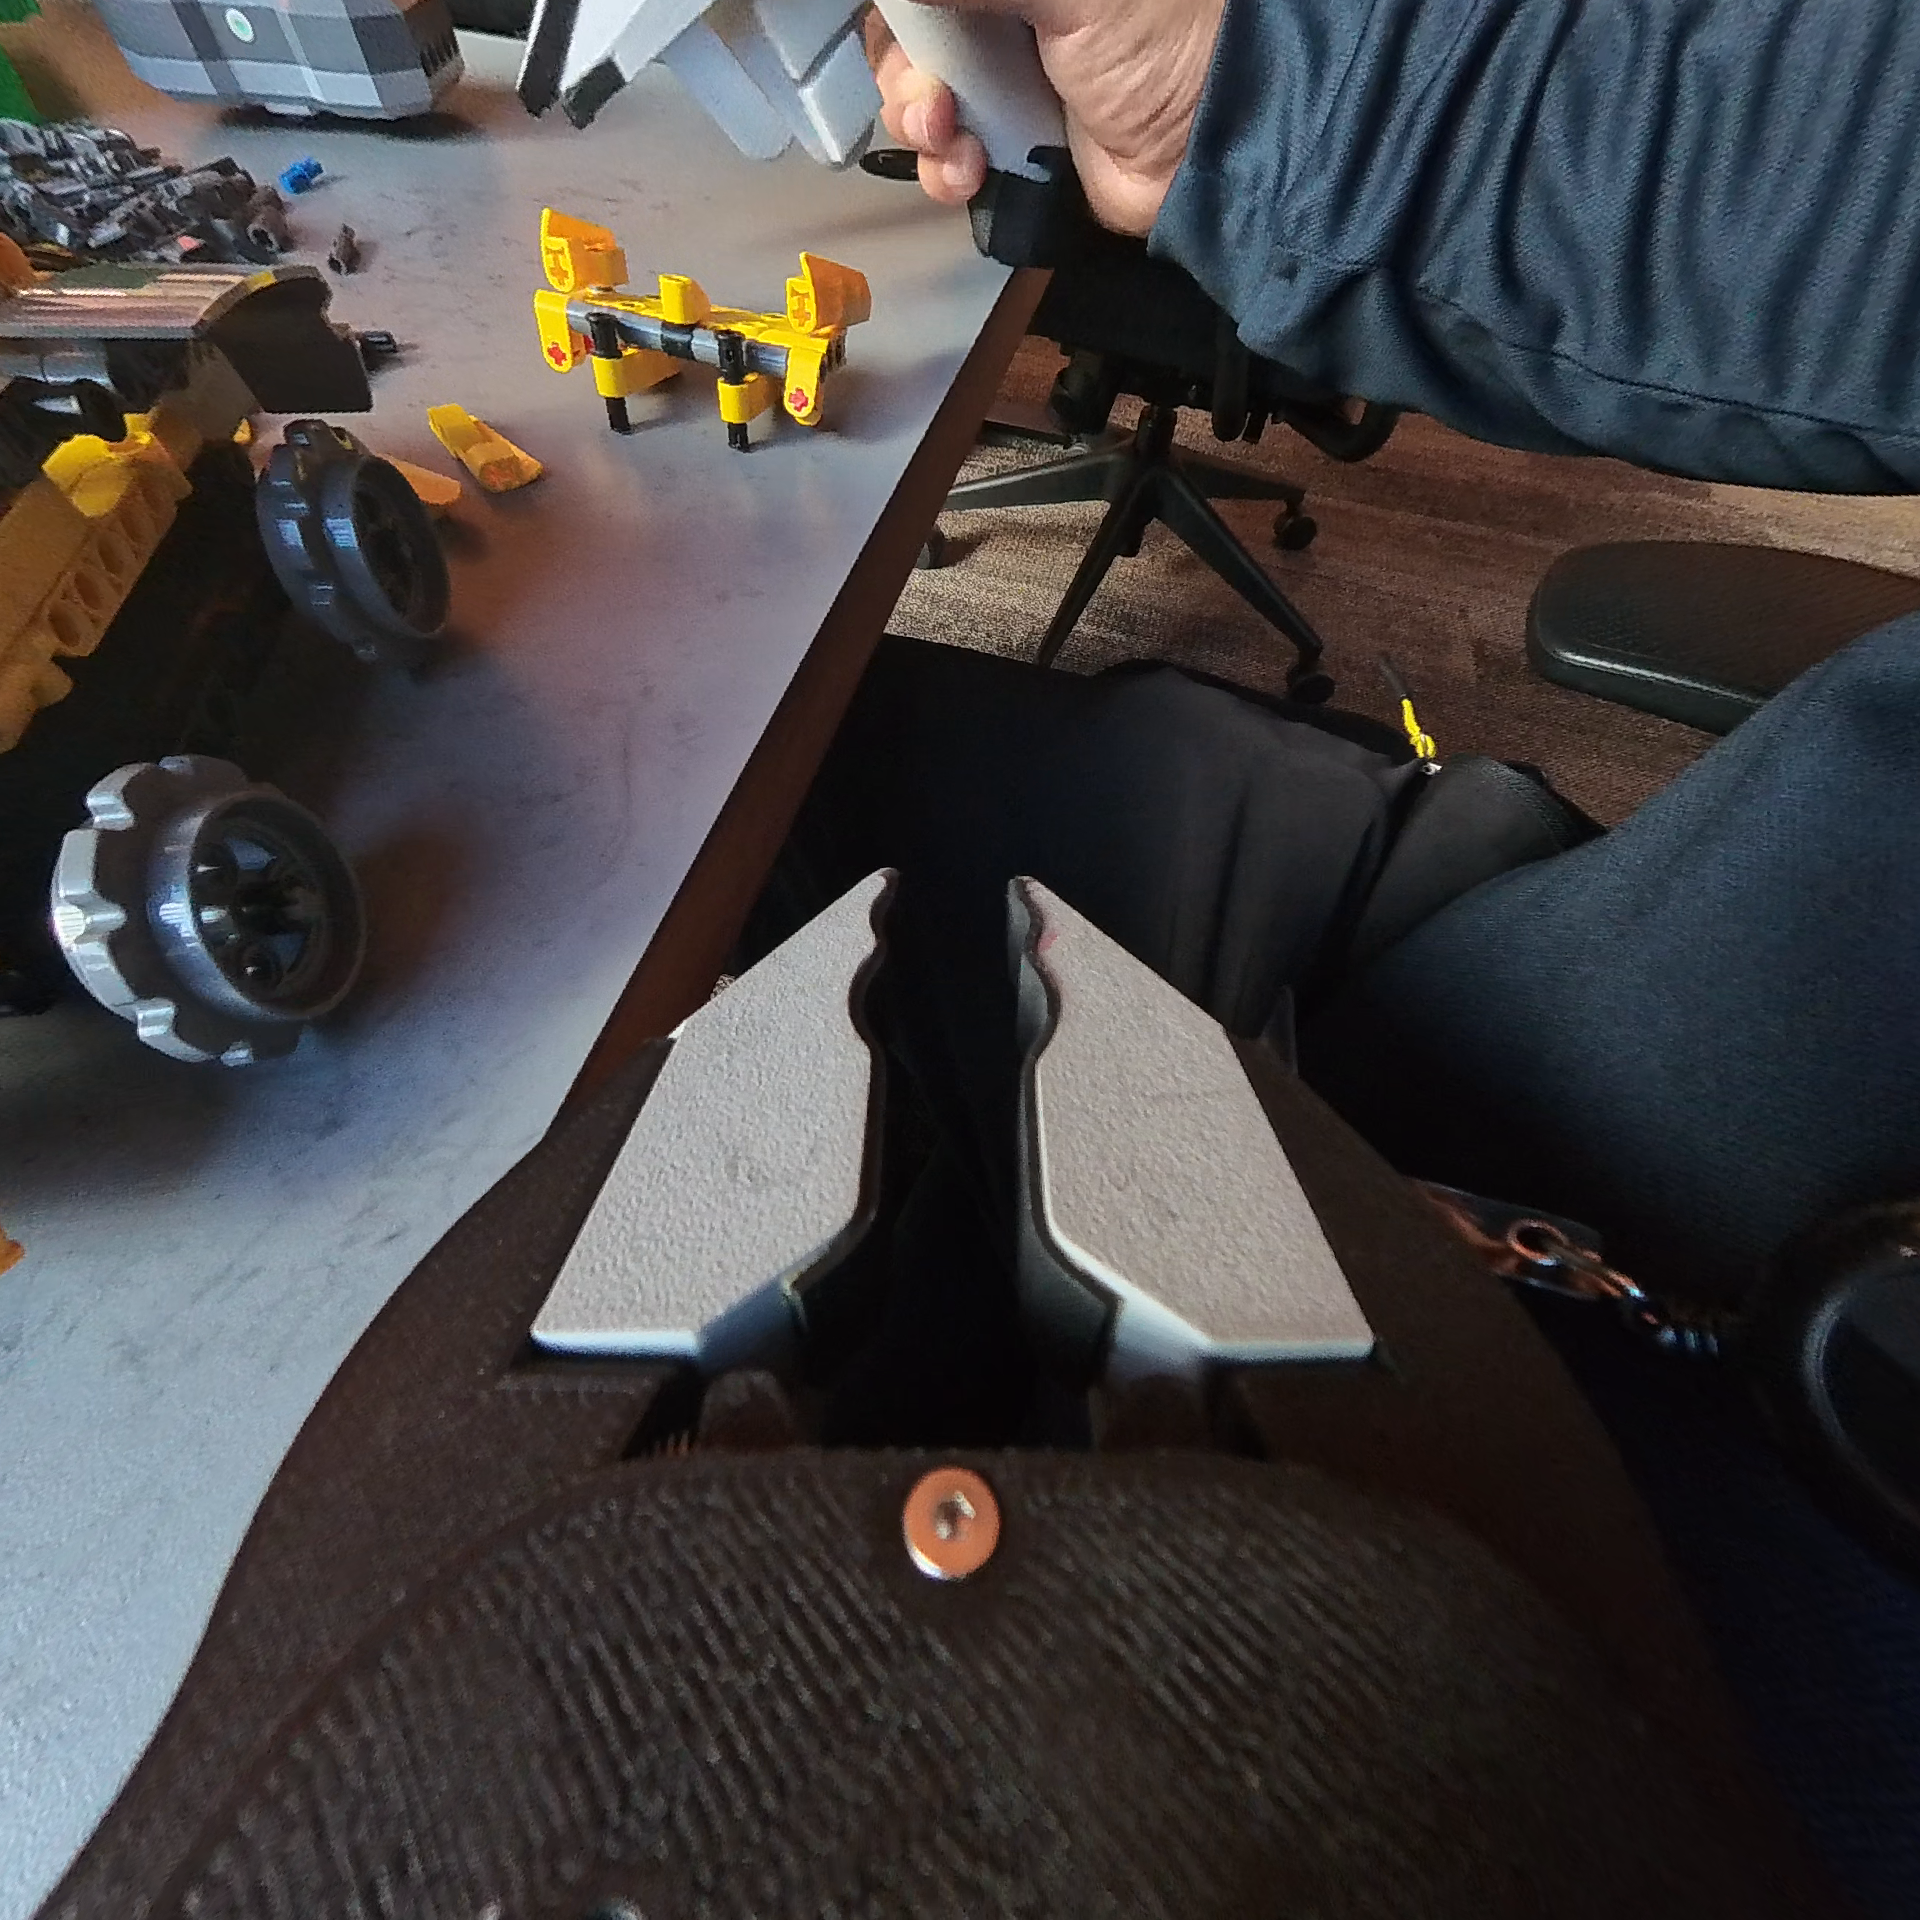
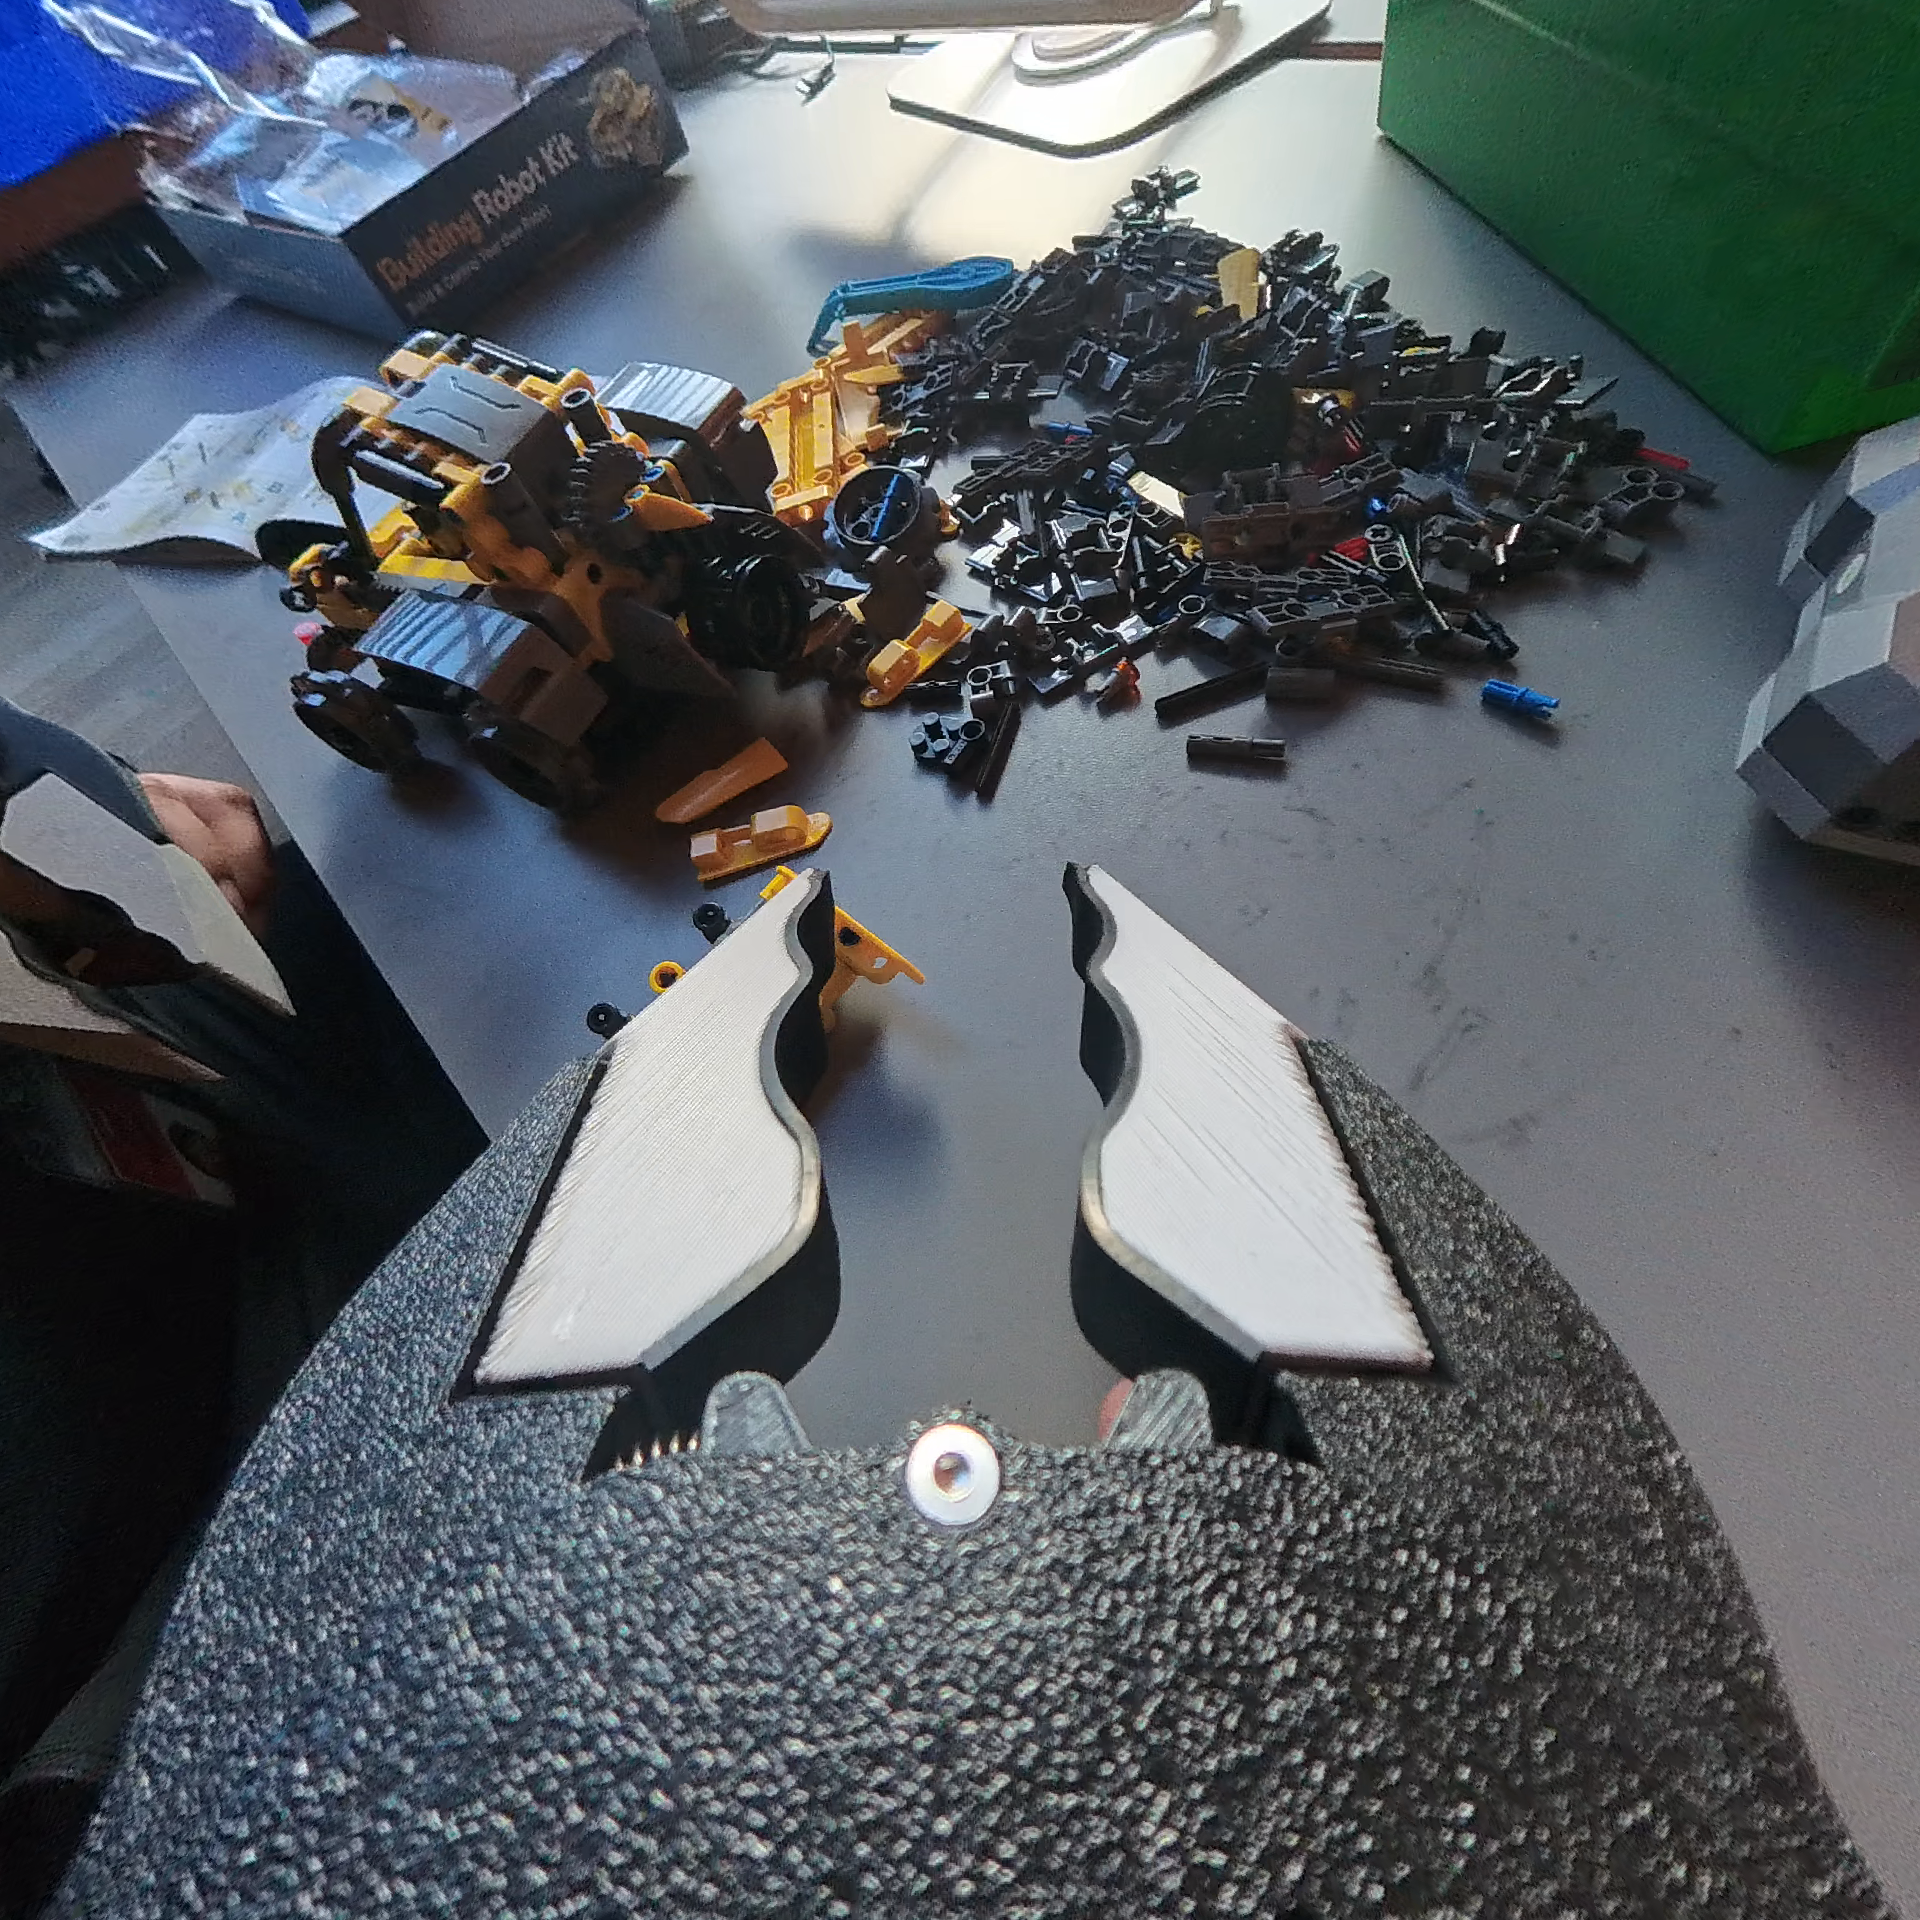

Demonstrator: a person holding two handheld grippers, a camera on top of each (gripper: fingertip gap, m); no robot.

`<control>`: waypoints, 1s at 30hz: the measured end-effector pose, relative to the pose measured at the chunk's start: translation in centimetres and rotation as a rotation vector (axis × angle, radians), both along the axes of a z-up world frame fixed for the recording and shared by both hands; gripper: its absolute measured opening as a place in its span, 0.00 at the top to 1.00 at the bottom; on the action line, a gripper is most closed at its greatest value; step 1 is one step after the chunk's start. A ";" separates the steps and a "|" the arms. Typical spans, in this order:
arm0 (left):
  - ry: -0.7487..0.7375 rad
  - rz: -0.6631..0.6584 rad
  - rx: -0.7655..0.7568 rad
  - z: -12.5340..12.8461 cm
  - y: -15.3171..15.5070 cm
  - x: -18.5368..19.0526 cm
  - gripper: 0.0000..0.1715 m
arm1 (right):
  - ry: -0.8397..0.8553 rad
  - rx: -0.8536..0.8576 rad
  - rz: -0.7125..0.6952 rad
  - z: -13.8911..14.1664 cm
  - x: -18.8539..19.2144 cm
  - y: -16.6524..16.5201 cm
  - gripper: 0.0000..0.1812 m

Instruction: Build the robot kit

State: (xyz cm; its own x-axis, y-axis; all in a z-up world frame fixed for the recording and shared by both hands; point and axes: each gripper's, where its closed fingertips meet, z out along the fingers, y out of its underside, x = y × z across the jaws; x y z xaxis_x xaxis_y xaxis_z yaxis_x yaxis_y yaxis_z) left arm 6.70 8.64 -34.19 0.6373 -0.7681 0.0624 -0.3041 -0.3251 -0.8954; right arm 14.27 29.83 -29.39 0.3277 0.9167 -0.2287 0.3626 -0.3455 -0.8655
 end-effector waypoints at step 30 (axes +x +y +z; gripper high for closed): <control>0.013 -0.008 0.008 0.0 -0.2 0.1 0.91 | -0.004 0.021 0.077 0.0 -0.7 -1.4 0.76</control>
